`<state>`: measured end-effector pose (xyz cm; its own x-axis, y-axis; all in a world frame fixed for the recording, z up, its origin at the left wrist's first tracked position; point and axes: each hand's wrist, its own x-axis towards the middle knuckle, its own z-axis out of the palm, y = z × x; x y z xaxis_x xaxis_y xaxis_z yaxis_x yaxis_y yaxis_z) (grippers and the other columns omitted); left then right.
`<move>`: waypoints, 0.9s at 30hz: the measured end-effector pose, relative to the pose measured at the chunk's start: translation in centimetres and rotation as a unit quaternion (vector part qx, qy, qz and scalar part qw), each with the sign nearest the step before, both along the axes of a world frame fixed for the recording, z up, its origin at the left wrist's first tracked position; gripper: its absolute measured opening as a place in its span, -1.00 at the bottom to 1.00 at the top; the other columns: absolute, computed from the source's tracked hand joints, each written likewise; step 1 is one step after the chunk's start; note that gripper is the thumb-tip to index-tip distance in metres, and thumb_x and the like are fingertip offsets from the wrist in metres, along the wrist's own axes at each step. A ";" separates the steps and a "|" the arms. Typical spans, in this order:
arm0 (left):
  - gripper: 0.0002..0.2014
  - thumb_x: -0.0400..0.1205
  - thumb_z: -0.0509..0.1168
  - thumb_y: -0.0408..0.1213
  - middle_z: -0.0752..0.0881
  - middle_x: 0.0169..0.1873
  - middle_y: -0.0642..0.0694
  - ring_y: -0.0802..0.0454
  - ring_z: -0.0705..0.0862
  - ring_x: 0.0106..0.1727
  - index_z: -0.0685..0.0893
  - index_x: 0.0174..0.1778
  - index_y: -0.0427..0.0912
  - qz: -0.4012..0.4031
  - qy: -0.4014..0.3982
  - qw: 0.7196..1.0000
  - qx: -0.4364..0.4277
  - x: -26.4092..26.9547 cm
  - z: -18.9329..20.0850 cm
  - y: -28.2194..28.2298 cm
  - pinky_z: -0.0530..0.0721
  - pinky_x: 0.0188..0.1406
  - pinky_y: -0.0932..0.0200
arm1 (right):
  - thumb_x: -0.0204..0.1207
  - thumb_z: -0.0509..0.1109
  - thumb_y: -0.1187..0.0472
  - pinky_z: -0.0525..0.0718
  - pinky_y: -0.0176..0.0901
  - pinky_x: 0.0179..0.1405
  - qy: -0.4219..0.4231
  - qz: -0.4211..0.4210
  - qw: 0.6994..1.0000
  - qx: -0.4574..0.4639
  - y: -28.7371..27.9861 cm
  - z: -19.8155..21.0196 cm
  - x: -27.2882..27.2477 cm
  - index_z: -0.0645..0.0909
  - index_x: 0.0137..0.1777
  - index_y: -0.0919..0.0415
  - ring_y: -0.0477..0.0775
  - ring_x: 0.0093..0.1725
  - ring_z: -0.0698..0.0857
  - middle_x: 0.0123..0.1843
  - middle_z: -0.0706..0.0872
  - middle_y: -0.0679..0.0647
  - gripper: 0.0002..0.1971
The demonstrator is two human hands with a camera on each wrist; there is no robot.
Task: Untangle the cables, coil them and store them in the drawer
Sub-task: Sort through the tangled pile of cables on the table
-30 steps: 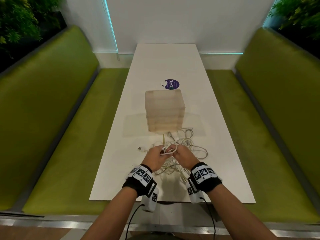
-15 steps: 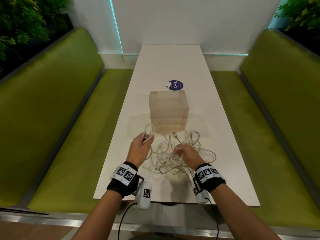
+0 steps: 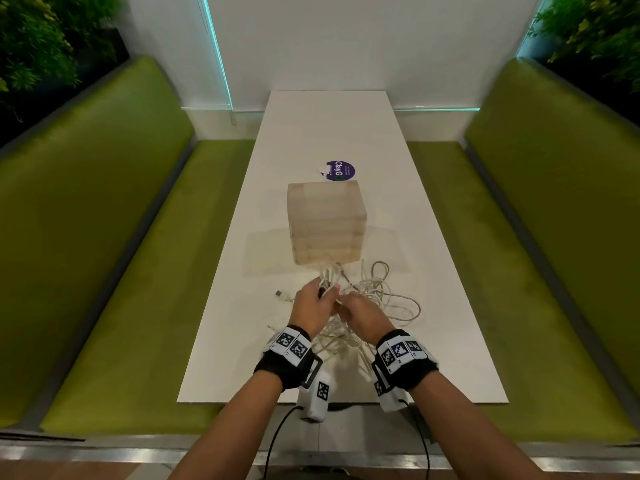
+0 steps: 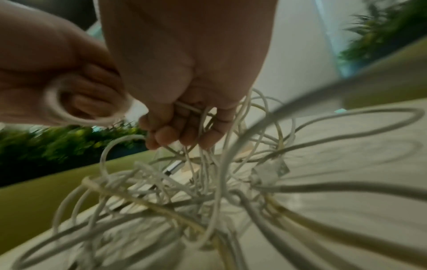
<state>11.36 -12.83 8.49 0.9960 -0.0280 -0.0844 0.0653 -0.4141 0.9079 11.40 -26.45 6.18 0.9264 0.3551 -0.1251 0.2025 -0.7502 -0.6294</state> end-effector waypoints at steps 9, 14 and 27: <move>-0.70 0.67 0.27 -0.24 0.45 -0.50 0.00 0.07 0.37 -0.44 0.41 -0.38 -0.12 0.124 -0.053 0.988 -0.072 -0.6 2.7 5.9 0.39 -0.37 0.19 | 0.53 0.18 0.36 0.53 -0.11 -0.16 0.041 -0.046 0.998 -0.008 -1.1 -0.2 1.2 0.62 -0.18 0.07 0.07 -0.16 0.63 -0.21 0.64 0.01 -0.76; -0.69 0.63 0.28 0.01 0.51 -0.49 0.08 0.14 0.45 -0.45 0.48 -0.35 -0.08 -0.028 0.042 0.996 0.072 -1.1 0.9 3.3 0.33 -0.56 0.39 | 0.43 0.19 0.45 0.61 -0.05 -0.09 0.009 -0.025 0.999 -0.018 -0.4 -0.8 0.6 0.66 -0.11 0.16 0.10 -0.11 0.66 -0.08 0.68 0.11 -0.74; -0.62 0.66 0.27 -0.15 0.47 -0.54 0.02 0.13 0.40 -0.51 0.40 -0.49 -0.02 -0.117 0.037 0.989 0.084 -0.1 0.8 2.4 0.35 -0.46 0.16 | 0.49 0.31 0.40 0.55 -0.12 0.00 -0.004 -0.110 0.992 0.059 -2.7 -1.9 0.9 0.75 -0.13 0.22 0.09 -0.04 0.65 -0.09 0.70 0.07 -0.81</move>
